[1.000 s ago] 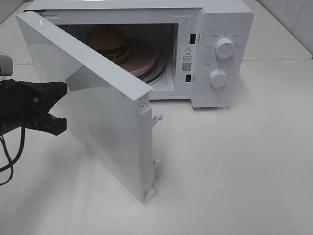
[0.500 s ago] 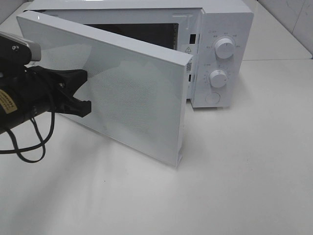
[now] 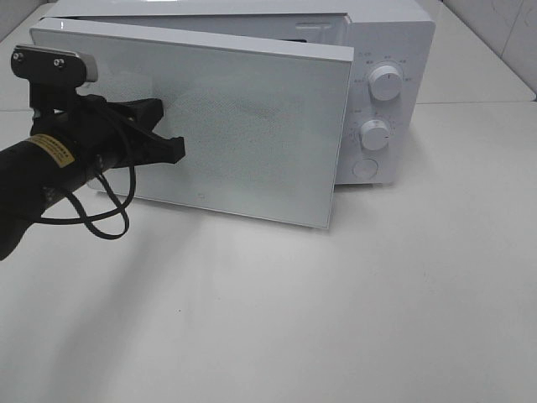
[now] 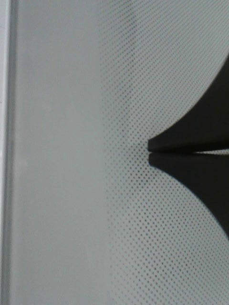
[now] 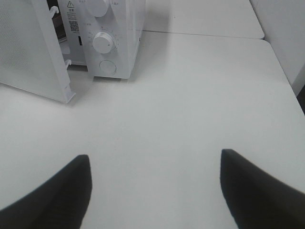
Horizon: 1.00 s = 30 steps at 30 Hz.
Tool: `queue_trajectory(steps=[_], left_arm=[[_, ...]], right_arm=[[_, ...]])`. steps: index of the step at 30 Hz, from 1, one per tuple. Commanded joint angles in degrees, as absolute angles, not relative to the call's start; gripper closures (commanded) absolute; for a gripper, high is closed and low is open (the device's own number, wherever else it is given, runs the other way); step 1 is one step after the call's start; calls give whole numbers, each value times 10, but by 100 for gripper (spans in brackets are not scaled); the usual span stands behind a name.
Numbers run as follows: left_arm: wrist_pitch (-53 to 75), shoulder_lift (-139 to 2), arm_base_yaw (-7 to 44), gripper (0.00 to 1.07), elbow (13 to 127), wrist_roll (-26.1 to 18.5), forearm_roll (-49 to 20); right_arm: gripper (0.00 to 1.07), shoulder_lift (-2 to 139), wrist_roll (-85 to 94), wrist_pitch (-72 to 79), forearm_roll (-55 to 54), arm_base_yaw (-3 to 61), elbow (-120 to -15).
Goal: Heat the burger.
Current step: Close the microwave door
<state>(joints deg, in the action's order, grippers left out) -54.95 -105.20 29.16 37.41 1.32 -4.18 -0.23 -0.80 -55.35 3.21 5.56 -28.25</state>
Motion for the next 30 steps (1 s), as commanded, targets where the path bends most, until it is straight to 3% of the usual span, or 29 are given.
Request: queue_trajectory(steps=[1, 9, 21, 30], left_arm=[[-559, -1065, 303, 107, 398, -17, -71], [-533, -1095, 325, 107, 454, -72, -126], [-490, -1126, 332, 107, 535, -79, -132], [-449, -1154, 337, 107, 607, -132, -164]], right_arm=[[33, -18, -6, -551, 32, 56, -281], [33, -18, -6, -551, 32, 56, -281], [33, -18, -6, -551, 32, 56, -281], [33, -18, -6, -551, 32, 56, -281]])
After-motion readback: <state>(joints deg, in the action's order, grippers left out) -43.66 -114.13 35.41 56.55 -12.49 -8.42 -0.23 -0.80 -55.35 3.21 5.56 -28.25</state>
